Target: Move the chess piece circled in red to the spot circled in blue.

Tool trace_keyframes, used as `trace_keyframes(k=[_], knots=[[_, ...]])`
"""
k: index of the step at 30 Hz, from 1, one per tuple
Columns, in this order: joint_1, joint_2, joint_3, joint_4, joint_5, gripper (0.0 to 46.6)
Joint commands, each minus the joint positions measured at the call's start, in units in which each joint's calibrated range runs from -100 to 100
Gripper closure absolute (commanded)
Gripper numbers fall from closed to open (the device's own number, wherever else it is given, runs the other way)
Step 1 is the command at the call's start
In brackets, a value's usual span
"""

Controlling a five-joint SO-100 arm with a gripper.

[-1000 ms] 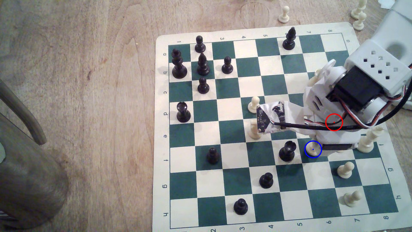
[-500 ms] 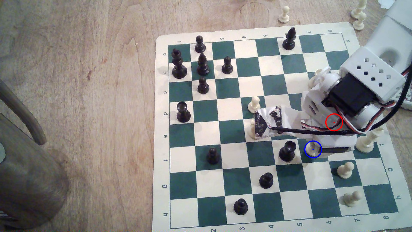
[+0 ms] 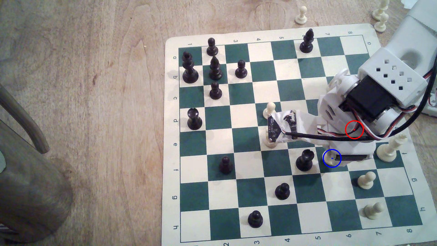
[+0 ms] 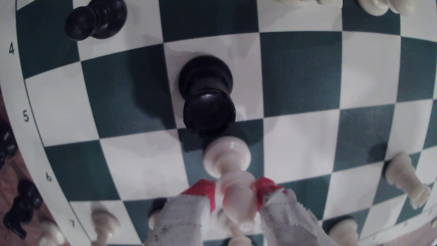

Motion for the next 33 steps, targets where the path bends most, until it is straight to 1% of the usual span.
trace_keyframes(k=[1,4,7,8,10,14,16,17,21,24,29,33], knots=[[0.5,-0.5,-2.8,-0.4,-0.5,29.4],[0.7,-1.7,-1.5,-0.6,-0.5,22.6],[1.7,-4.1,-0.1,-1.8,-0.1,19.1],[2.7,-5.6,0.1,-2.0,0.1,16.8],[3.4,-7.3,0.1,-1.5,0.4,15.5],[4.6,-12.7,0.8,-0.1,0.7,15.0],[5.6,-16.2,1.4,0.1,0.7,13.7],[7.2,-20.2,2.0,0.1,1.0,12.8],[12.1,-29.2,4.3,0.7,2.3,12.8],[14.4,-36.8,7.7,2.0,3.2,13.0],[16.6,-48.2,13.2,4.3,4.0,13.0],[21.8,-56.0,15.6,7.3,5.0,13.7]])
